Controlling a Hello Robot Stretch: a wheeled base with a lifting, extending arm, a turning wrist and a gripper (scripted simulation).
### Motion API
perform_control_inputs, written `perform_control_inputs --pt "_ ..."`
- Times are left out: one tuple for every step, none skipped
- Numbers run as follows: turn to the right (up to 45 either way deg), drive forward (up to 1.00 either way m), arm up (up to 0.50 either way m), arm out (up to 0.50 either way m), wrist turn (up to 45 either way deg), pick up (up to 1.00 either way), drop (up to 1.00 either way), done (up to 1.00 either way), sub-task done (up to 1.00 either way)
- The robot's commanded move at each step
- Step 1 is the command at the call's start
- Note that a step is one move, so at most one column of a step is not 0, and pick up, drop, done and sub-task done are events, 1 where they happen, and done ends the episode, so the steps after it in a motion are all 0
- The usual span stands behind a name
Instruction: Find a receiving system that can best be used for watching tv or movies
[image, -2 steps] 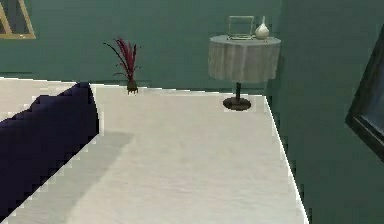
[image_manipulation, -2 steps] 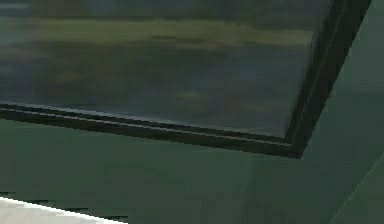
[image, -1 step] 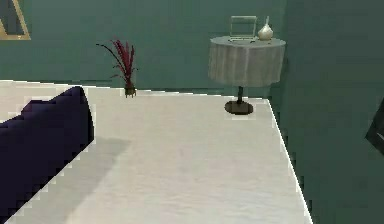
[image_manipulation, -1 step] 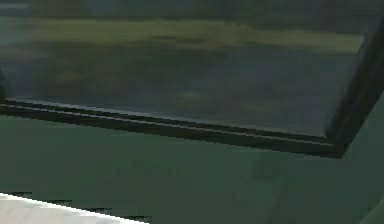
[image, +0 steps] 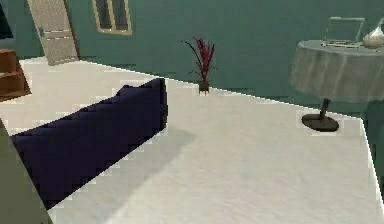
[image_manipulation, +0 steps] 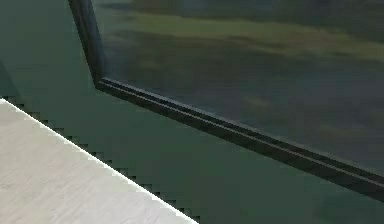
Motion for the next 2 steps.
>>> perform_control_inputs --pt "0.0 0.50 0.00 0.00 0.0 0.00 0.00 0.00 0.00" --pt "-45.0 0.00 0.00 0.00 0.0 0.00 0.00 0.00 0.00"
